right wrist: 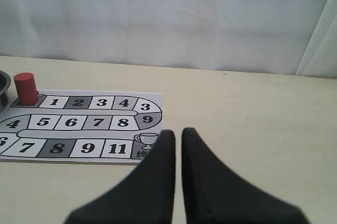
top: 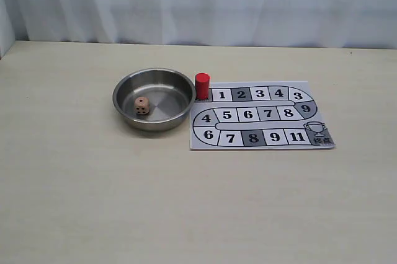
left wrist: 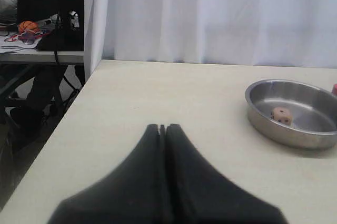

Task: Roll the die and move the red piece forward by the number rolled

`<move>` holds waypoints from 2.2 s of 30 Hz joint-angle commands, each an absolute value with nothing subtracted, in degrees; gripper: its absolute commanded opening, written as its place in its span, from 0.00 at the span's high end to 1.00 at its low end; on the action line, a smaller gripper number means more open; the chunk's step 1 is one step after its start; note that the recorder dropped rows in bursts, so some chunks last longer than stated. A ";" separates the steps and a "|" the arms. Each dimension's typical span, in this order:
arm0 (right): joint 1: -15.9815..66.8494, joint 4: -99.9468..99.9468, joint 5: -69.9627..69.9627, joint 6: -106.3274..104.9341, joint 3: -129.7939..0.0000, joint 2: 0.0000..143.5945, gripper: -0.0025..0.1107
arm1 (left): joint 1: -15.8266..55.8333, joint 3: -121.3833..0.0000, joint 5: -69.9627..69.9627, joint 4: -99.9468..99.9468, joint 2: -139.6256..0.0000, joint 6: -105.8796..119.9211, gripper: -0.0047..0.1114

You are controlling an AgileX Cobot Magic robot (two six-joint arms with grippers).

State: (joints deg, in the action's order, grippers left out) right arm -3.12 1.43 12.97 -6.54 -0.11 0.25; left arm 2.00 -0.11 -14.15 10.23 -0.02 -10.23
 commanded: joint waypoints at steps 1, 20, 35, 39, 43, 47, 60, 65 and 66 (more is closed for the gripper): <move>-3.20 0.87 13.15 -6.79 0.00 0.00 0.94 | 1.99 0.00 -13.40 10.02 0.00 -10.40 0.96; -3.20 0.87 7.97 -6.79 0.00 0.00 0.94 | 1.99 0.00 -13.40 10.02 0.00 -10.40 0.96; -3.20 11.34 -1.34 -5.12 -7.25 0.00 0.94 | 1.99 0.00 -13.40 10.02 0.00 -10.40 0.96; -3.20 11.34 6.14 -5.12 -14.05 0.14 0.94 | 1.99 0.00 -13.40 10.02 0.00 -10.40 0.96; -3.20 11.34 12.43 -5.12 -20.79 5.14 0.94 | 1.99 0.00 -13.40 10.02 0.00 -10.40 0.96; -3.20 11.34 19.61 -5.12 -28.07 12.59 0.94 | 1.99 0.00 -13.40 10.02 0.00 -10.40 0.96; -3.20 11.34 22.96 -7.79 -43.41 39.21 0.94 | 1.99 0.00 -13.40 10.02 0.00 -10.40 0.96; -3.20 11.34 24.34 -14.93 -46.50 48.44 0.91 | 1.99 0.00 -13.40 10.02 0.00 -10.40 0.96; -3.20 11.77 25.10 -16.14 -47.19 50.38 0.88 | 1.99 0.00 -13.40 10.02 0.00 -10.40 0.96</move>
